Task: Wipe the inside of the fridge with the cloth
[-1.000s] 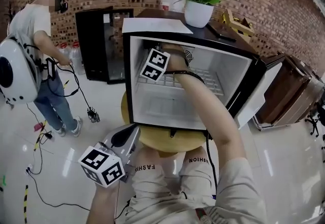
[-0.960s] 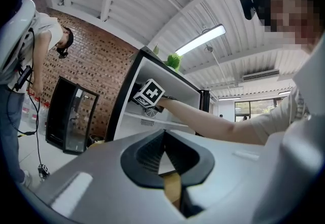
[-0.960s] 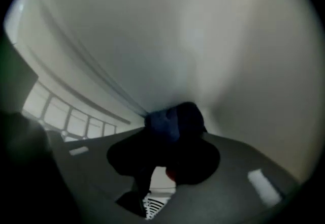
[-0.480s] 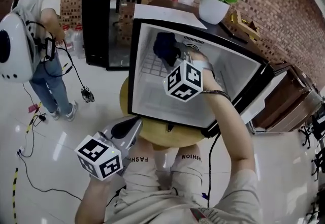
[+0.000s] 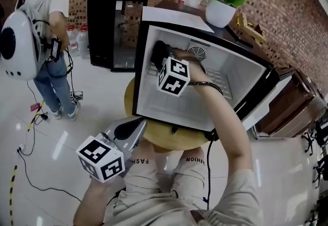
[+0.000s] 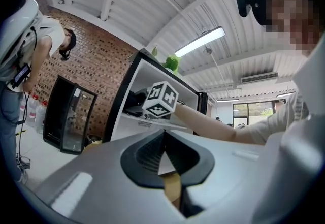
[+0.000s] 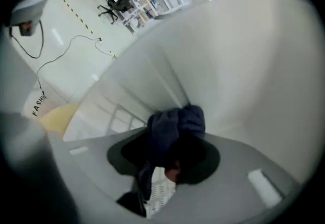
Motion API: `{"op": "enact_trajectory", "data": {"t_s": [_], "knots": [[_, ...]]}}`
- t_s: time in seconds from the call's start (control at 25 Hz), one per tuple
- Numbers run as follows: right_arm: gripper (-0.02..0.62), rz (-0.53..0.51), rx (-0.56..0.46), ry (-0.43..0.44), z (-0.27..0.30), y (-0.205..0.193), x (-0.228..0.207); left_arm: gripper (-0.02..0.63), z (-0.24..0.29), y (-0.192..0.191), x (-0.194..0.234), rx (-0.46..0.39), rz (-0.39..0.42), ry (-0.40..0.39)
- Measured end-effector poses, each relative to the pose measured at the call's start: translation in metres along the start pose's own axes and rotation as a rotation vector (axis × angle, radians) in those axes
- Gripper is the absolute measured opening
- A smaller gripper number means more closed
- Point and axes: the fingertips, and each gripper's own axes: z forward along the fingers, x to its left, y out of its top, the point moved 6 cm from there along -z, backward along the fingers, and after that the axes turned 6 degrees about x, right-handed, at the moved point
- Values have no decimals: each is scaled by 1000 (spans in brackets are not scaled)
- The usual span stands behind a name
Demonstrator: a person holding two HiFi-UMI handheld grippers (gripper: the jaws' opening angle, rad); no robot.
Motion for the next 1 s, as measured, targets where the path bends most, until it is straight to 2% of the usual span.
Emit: {"op": "enact_trajectory", "data": {"t_s": [0.12,0.2,0.24,0.28,0.36,0.44,0.48,0.56,0.68,0.76,0.88,1.0], "knots": [[133,44,-197,25,-55,22,28,2,-3,3,-2,-14,-36,-28],[133,165,-331,21,-82,19,25,2,2,4,-8,-26,-36,-36],[134,249,-367,-33,-89,11,16,2,4,3,-11,-26,-27,-36],[135,335,-371,-127,-89,2,3,2,5,3,-11,-22,-14,-35],[137,464,-295,-355,-71,-16,-26,2,1,6,-8,-12,16,-25],[138,505,-182,-503,-43,-26,-53,2,-1,9,-7,-14,28,-15],[137,502,-134,-534,-30,-28,-63,2,-1,10,-8,-17,27,-16],[138,501,-72,-542,-7,-24,-83,2,-1,9,-11,-20,22,-24],[138,551,-30,-502,15,-14,-108,2,-1,8,-11,-20,18,-35],[137,551,-12,-515,15,-15,-114,2,-2,8,-11,-25,13,-38],[137,511,32,-615,-3,-41,-111,2,-2,9,-9,-32,9,-38],[137,585,67,-720,-31,-86,-108,2,-2,8,-8,-29,3,-38]]}}
